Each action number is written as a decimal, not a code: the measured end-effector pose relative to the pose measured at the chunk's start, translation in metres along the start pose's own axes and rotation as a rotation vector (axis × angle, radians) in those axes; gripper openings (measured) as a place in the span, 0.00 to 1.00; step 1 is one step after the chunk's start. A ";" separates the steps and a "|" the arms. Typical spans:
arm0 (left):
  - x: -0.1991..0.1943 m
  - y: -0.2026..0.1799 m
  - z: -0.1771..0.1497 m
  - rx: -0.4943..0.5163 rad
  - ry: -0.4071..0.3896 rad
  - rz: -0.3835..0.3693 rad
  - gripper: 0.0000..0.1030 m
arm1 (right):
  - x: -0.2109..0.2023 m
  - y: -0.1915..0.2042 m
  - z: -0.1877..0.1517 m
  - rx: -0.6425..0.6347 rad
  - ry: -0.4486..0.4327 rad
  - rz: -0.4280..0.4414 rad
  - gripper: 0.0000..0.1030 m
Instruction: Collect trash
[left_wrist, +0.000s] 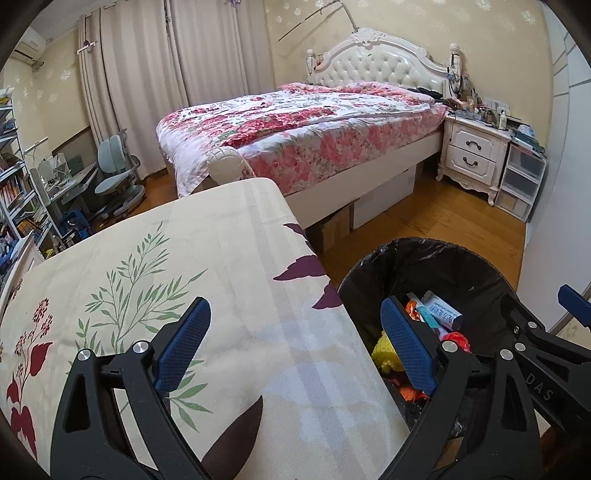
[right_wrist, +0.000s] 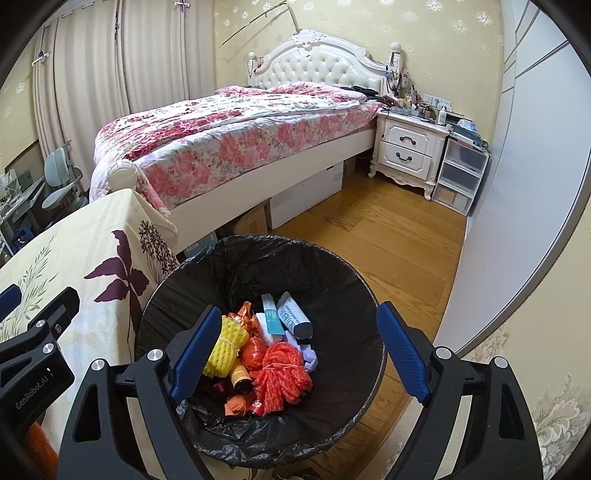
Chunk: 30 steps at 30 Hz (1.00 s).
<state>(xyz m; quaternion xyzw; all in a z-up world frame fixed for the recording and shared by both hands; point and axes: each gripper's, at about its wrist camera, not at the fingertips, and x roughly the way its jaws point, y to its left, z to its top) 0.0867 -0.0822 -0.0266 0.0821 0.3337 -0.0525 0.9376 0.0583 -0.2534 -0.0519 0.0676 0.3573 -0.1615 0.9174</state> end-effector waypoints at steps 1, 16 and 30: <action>-0.002 0.002 -0.001 -0.001 -0.004 0.003 0.88 | -0.002 0.000 0.000 -0.001 -0.001 0.003 0.81; -0.044 0.024 -0.022 -0.020 -0.032 -0.002 0.88 | -0.051 0.021 -0.012 -0.044 -0.054 0.062 0.81; -0.087 0.064 -0.039 -0.090 -0.058 0.051 0.88 | -0.087 0.031 -0.027 -0.096 -0.088 0.097 0.81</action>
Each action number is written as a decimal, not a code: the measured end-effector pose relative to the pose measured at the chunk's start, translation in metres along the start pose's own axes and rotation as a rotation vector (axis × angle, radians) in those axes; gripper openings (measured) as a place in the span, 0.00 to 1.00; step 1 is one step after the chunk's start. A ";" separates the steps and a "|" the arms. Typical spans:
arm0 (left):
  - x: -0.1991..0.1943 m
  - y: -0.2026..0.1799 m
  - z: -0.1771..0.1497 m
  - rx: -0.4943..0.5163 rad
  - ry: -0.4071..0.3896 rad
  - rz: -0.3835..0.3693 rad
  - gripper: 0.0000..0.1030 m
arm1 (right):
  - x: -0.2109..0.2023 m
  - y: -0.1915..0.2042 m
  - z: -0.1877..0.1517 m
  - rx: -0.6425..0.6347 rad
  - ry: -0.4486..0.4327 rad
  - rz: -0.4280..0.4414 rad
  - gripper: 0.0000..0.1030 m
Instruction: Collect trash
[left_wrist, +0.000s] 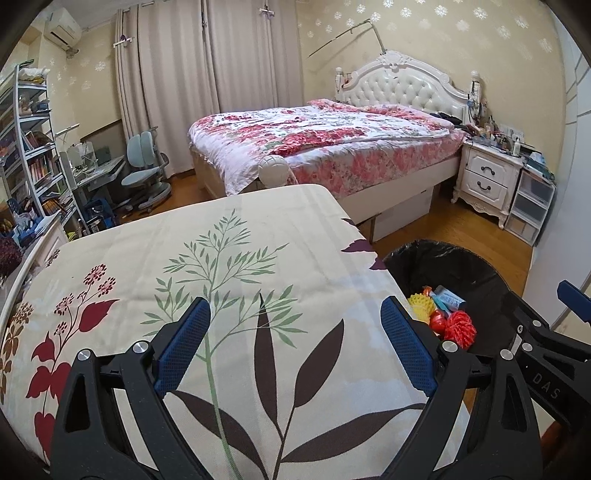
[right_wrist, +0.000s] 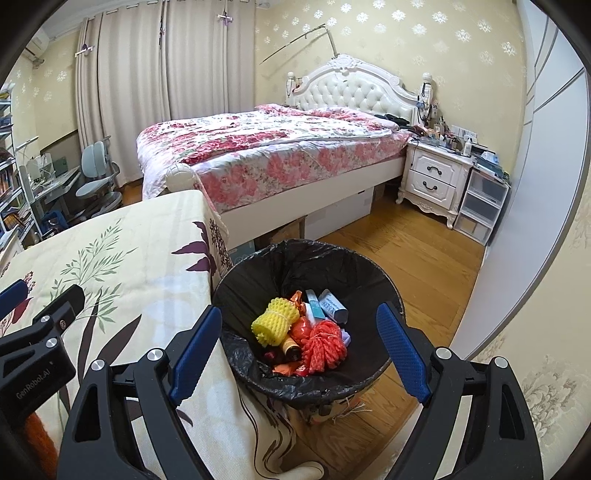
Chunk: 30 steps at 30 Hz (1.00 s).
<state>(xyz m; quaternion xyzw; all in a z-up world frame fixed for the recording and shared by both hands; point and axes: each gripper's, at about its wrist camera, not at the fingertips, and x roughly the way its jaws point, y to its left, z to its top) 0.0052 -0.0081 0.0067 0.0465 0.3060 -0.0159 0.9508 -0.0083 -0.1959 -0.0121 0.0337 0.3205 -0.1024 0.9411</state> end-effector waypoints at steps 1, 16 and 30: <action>-0.002 0.002 0.000 -0.003 -0.002 0.001 0.88 | -0.002 0.000 0.000 -0.001 -0.003 0.001 0.81; -0.007 0.009 -0.002 -0.019 -0.011 -0.001 0.88 | -0.011 0.004 0.006 -0.003 -0.025 0.006 0.81; -0.008 0.009 -0.004 -0.020 -0.011 -0.004 0.88 | -0.011 0.004 0.005 -0.004 -0.026 0.006 0.81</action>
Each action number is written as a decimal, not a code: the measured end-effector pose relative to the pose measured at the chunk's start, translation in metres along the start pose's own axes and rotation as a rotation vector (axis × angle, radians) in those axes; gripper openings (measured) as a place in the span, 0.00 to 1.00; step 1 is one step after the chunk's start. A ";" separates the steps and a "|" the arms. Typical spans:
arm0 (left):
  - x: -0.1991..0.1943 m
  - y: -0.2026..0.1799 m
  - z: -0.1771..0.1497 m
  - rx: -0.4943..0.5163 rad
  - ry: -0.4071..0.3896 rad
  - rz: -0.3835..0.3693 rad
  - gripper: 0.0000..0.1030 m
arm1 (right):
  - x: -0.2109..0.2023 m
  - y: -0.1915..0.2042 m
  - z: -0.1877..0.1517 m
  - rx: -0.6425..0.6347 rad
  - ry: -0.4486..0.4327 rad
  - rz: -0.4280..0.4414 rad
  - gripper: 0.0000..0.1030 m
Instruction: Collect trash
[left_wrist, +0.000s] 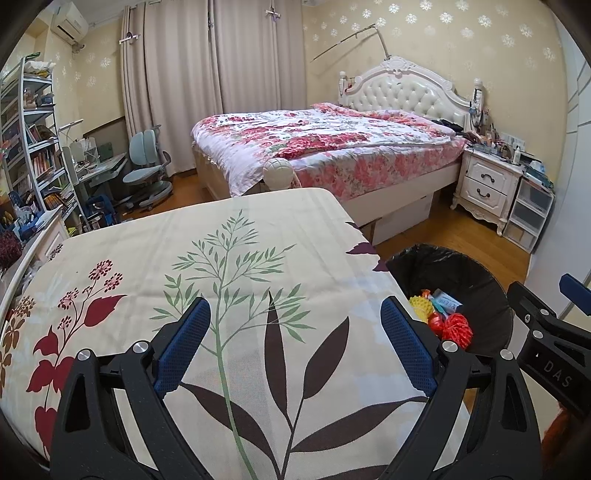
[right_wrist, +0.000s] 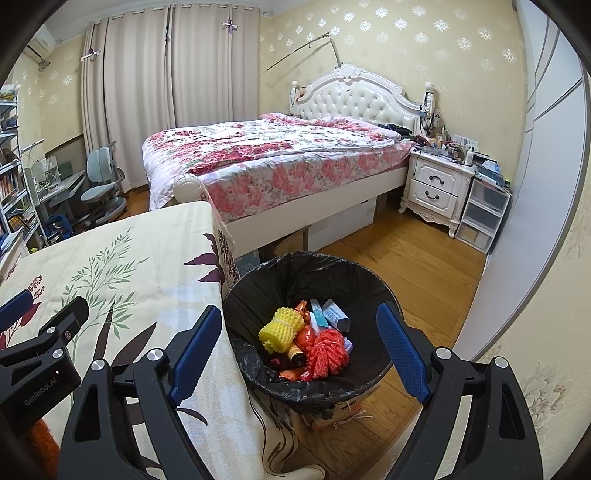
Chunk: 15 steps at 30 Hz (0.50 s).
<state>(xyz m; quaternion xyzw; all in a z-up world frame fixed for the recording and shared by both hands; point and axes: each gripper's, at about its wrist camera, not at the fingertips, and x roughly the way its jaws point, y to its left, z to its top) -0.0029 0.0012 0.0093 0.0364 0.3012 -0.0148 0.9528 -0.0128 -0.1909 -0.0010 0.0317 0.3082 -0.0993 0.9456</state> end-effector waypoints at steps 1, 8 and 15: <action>0.000 0.000 0.000 -0.002 0.000 0.000 0.88 | 0.000 0.000 0.000 0.001 0.000 0.000 0.81; 0.000 0.000 0.000 -0.001 0.000 -0.003 0.88 | 0.000 0.000 0.000 0.001 -0.001 -0.002 0.81; -0.001 -0.001 -0.001 -0.002 0.001 -0.004 0.88 | 0.001 0.001 -0.001 0.001 -0.001 -0.001 0.81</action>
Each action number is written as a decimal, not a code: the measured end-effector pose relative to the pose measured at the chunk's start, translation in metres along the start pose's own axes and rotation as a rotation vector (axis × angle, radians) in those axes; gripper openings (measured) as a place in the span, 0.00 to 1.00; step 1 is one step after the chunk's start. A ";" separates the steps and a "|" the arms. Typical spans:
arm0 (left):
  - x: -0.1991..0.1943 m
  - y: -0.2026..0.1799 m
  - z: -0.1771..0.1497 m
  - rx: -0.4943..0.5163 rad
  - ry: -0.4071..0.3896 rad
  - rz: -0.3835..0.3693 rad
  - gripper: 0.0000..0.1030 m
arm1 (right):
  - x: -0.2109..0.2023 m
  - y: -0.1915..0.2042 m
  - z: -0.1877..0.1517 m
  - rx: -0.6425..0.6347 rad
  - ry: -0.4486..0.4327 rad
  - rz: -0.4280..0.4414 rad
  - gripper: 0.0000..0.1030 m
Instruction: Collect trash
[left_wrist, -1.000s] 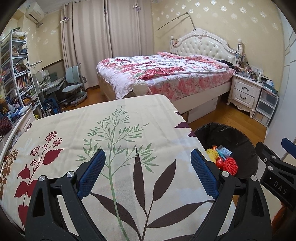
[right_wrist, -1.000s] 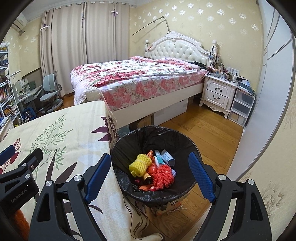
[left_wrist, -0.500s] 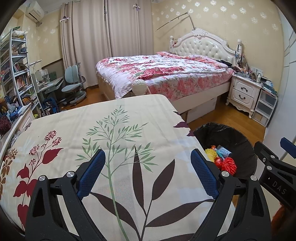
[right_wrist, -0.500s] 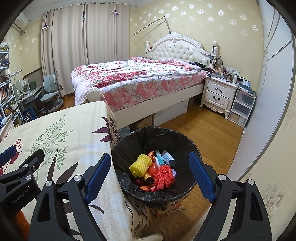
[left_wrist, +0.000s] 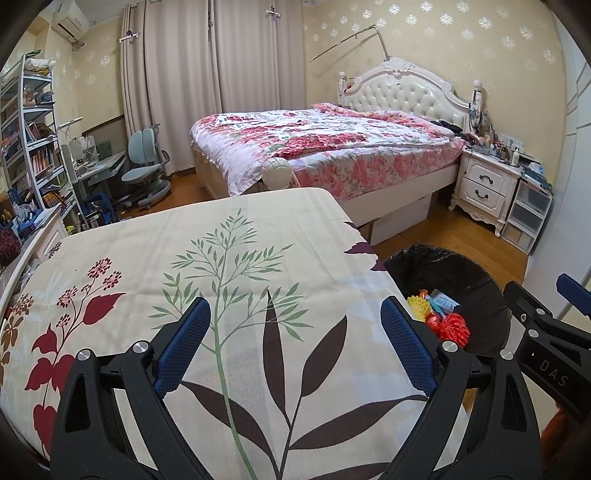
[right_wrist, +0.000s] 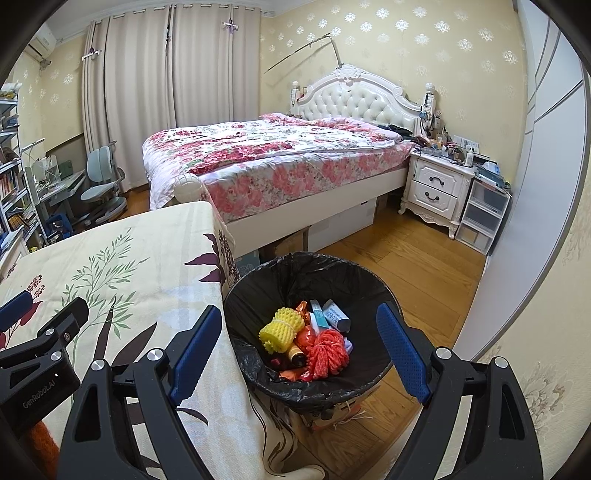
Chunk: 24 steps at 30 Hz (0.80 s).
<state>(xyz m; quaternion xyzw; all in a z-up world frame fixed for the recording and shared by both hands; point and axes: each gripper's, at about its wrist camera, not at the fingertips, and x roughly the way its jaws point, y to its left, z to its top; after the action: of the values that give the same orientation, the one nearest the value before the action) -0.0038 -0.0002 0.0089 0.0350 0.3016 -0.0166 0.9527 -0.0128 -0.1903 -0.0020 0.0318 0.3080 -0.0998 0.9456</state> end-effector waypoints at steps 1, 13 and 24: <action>0.000 0.000 0.000 -0.001 0.000 0.000 0.88 | 0.000 0.000 0.000 0.000 0.000 0.000 0.81; 0.000 -0.001 -0.001 -0.001 0.002 -0.003 0.88 | 0.000 0.001 0.000 -0.001 -0.001 0.000 0.81; -0.001 -0.001 -0.002 -0.006 0.003 -0.005 0.88 | 0.001 0.001 -0.001 0.000 -0.001 -0.001 0.81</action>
<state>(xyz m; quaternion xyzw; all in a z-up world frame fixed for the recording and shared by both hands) -0.0055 -0.0015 0.0080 0.0312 0.3033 -0.0177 0.9522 -0.0126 -0.1892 -0.0030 0.0316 0.3077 -0.1000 0.9457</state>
